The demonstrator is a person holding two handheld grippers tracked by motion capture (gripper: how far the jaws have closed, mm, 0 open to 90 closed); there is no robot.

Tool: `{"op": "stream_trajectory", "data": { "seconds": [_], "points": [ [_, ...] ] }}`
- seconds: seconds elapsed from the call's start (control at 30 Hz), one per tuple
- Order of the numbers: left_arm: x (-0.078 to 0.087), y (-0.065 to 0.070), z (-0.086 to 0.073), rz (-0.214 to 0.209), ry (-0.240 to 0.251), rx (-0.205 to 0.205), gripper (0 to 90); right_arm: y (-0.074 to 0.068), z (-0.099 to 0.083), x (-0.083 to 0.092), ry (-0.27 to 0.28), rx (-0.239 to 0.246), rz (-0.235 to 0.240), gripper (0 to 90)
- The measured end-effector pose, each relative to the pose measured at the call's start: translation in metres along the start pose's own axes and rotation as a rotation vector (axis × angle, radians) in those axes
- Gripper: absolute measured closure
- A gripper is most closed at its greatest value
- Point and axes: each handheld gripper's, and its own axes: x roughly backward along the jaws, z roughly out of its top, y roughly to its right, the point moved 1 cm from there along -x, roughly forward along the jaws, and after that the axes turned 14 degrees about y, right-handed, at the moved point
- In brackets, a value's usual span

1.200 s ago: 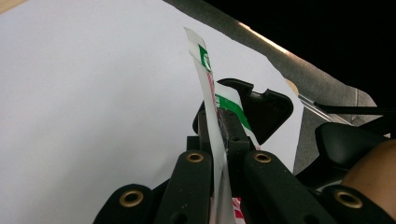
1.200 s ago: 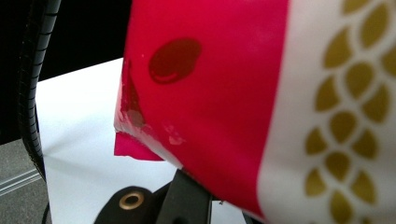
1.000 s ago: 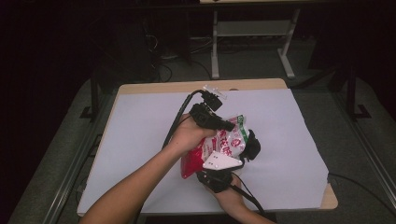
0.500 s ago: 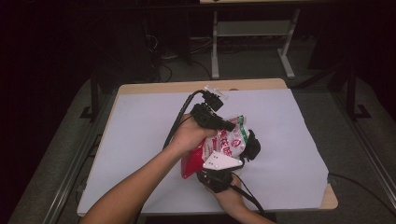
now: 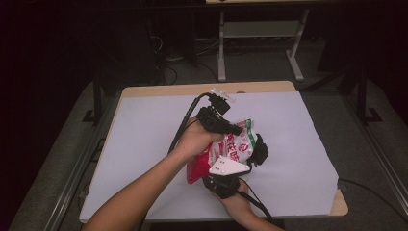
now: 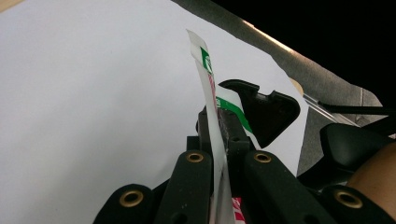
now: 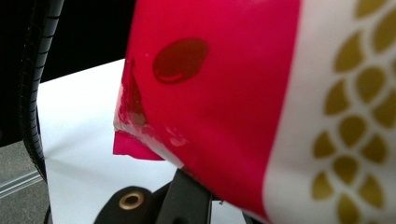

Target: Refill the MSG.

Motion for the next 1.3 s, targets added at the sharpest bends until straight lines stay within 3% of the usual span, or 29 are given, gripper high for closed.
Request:
{"op": "stream_trajectory", "data": {
  "seconds": [0.4,1.3],
  "points": [
    [-0.0019,0.0008,-0.0001,0.007,0.002,0.012,89.9,-0.0001,-0.0001,0.0000,-0.002,-0.007,0.004,90.0],
    [-0.0014,0.0007,0.0015,0.019,-0.006,-0.002,89.9,0.0003,0.0011,-0.0011,0.007,-0.018,0.008,90.0]
  ]
}}
